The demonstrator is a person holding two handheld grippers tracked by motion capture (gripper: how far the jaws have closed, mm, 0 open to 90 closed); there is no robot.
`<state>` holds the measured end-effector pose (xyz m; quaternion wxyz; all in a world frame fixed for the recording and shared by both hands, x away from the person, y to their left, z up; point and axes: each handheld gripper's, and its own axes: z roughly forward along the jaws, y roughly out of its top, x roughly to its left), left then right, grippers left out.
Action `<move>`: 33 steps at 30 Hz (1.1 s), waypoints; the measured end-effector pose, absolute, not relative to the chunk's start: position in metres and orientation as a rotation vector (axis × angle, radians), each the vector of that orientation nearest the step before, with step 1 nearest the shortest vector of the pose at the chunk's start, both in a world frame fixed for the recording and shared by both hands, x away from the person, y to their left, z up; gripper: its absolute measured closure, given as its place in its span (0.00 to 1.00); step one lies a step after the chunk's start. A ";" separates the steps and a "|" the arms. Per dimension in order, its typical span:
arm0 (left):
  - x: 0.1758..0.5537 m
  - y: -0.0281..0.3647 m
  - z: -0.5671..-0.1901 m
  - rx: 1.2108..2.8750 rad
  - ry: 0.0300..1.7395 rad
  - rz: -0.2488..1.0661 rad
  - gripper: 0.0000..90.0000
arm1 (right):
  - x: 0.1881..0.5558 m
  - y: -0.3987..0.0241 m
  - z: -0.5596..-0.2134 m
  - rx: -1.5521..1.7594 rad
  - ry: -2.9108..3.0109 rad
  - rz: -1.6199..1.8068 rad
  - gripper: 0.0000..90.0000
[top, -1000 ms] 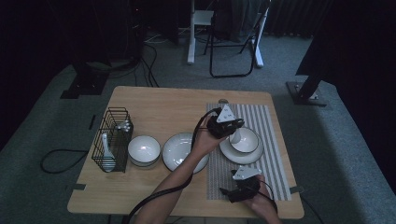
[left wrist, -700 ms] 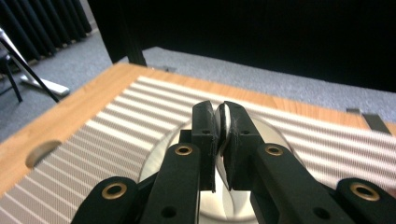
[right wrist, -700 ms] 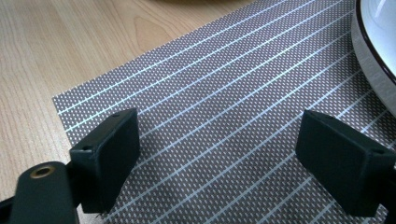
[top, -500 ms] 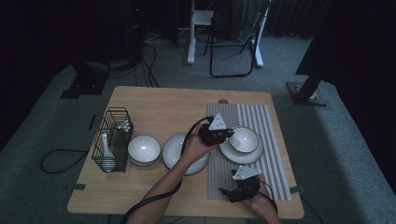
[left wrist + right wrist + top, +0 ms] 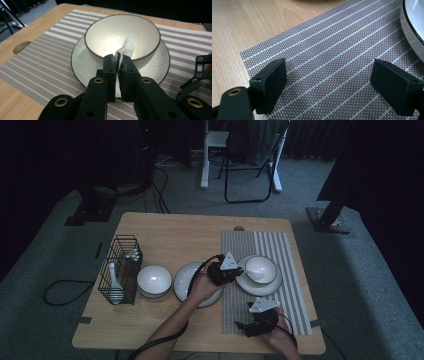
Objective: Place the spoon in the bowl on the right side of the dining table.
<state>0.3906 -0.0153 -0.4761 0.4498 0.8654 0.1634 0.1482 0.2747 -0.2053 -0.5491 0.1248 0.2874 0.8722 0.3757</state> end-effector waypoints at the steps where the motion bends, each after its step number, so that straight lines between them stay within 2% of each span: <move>1: 0.391 -0.016 -0.477 2.138 0.409 0.362 0.94 | 0.275 -0.205 -0.549 0.838 2.542 1.095 0.15; 15: 0.395 -0.025 -0.491 2.172 0.449 0.314 0.94 | 0.275 -0.205 -0.549 0.835 2.541 1.096 0.15; 33: 0.392 -0.018 -0.492 2.158 0.480 0.269 0.77 | 0.275 -0.205 -0.549 0.836 2.541 1.096 0.15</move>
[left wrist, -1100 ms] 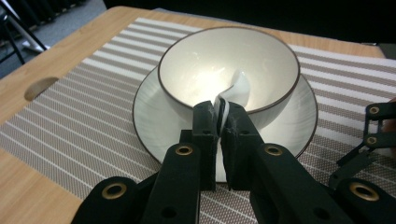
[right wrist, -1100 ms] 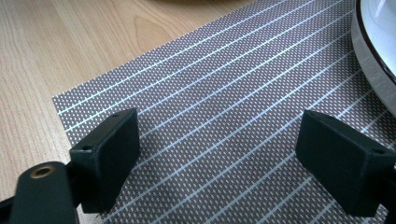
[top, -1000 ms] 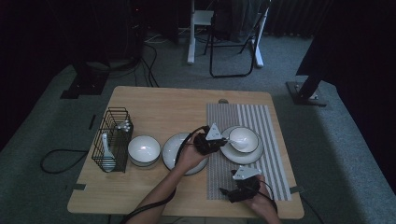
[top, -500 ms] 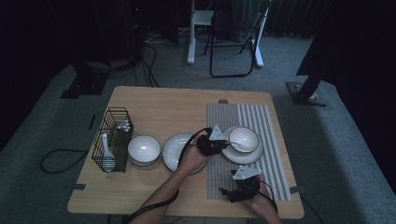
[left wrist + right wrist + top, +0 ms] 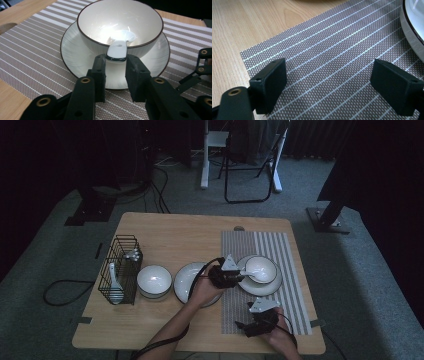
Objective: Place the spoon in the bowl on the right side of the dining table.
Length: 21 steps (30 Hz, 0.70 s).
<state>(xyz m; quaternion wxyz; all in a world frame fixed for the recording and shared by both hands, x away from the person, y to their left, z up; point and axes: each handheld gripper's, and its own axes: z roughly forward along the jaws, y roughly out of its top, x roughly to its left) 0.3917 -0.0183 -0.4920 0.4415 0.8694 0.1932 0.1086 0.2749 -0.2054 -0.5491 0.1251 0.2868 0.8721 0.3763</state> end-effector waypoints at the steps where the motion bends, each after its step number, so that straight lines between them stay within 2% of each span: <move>1: 0.391 -0.016 -0.491 2.155 0.488 0.271 0.74 | 0.275 -0.205 -0.549 0.834 2.541 1.095 0.15; 8: 0.393 -0.003 -0.489 2.142 0.504 0.270 0.69 | 0.275 -0.205 -0.549 0.834 2.541 1.095 0.15; 21: 0.394 0.024 -0.469 2.145 0.462 0.320 0.66 | 0.275 -0.205 -0.549 0.837 2.541 1.096 0.15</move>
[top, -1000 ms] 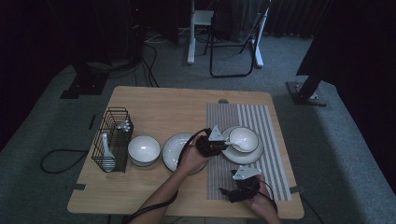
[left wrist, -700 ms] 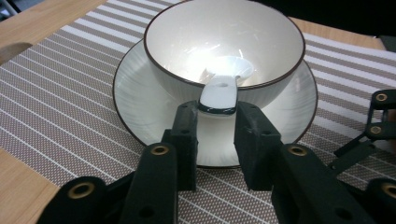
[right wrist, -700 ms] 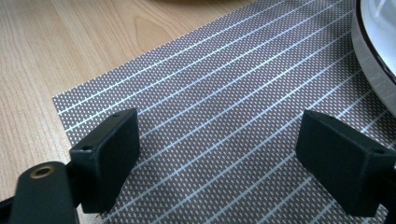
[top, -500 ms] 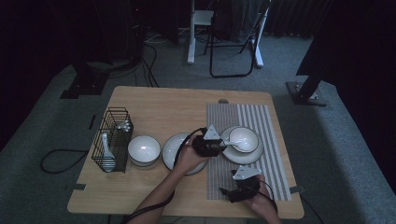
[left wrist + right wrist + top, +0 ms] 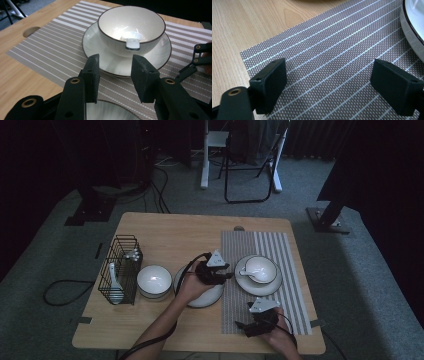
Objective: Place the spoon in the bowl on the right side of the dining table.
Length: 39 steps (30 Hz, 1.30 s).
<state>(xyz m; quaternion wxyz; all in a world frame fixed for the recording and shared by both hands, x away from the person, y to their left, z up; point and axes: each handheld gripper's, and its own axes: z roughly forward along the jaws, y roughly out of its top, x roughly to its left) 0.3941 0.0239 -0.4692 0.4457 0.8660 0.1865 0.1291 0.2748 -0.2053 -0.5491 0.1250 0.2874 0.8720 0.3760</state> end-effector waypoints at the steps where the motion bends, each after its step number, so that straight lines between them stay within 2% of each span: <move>1: 0.394 0.025 -0.468 2.154 0.455 0.328 0.66 | 0.275 -0.205 -0.549 0.836 2.541 1.095 0.15; 8: 0.393 0.031 -0.458 2.197 0.388 0.381 0.66 | 0.275 -0.205 -0.549 0.836 2.541 1.095 0.15; 28: 0.373 0.072 -0.432 2.174 0.369 0.437 0.65 | 0.275 -0.205 -0.549 0.835 2.541 1.094 0.15; 39: 0.371 0.084 -0.406 2.233 0.311 0.487 0.65 | 0.275 -0.205 -0.549 0.837 2.541 1.095 0.15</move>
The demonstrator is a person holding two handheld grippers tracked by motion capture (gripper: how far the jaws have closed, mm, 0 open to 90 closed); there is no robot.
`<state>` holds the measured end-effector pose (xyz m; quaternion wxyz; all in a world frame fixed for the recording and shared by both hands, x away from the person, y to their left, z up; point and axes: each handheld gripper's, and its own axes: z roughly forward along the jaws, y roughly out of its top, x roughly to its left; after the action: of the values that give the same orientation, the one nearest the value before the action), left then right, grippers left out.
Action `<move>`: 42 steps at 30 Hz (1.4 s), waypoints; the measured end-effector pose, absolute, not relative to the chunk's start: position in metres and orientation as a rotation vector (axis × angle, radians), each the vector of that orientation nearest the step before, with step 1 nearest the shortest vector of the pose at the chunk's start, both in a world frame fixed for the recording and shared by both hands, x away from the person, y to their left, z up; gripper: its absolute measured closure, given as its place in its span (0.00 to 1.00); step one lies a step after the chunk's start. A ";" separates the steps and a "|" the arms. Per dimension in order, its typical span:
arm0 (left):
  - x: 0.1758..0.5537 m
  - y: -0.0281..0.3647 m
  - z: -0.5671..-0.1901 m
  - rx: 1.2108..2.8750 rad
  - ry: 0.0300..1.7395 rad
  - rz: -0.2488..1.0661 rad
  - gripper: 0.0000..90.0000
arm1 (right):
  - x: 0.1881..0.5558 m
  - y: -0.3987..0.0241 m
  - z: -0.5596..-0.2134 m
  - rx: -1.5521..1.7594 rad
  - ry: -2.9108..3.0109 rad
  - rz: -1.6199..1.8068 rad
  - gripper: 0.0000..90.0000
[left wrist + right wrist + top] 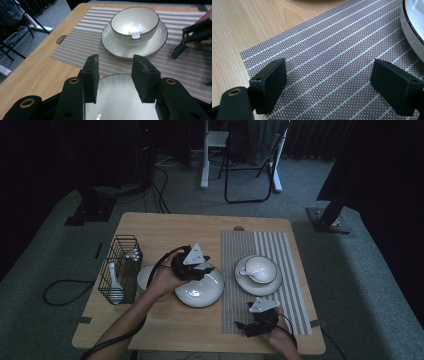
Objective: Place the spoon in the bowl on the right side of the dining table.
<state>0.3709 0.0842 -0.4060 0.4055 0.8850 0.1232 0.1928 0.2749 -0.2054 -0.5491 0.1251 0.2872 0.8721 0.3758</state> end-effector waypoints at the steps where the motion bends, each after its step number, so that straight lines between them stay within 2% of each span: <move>1: 0.371 0.084 -0.404 2.243 0.306 0.493 0.65 | 0.275 -0.205 -0.549 0.836 2.541 1.095 0.15; 9: 0.360 0.096 -0.393 2.298 0.242 0.523 0.65 | 0.275 -0.205 -0.549 0.834 2.540 1.096 0.15; 18: 0.349 0.114 -0.396 2.278 0.258 0.545 0.64 | 0.275 -0.205 -0.549 0.833 2.540 1.095 0.15; 26: 0.345 0.123 -0.404 2.247 0.281 0.519 0.64 | 0.275 -0.205 -0.549 0.833 2.540 1.095 0.15; 42: 0.334 0.147 -0.382 2.194 0.308 0.445 0.61 | 0.275 -0.205 -0.549 0.837 2.540 1.096 0.15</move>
<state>0.3339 0.1466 -0.3818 0.4268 0.8780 0.1233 0.1783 0.2752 -0.2053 -0.5491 0.1253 0.2873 0.8719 0.3763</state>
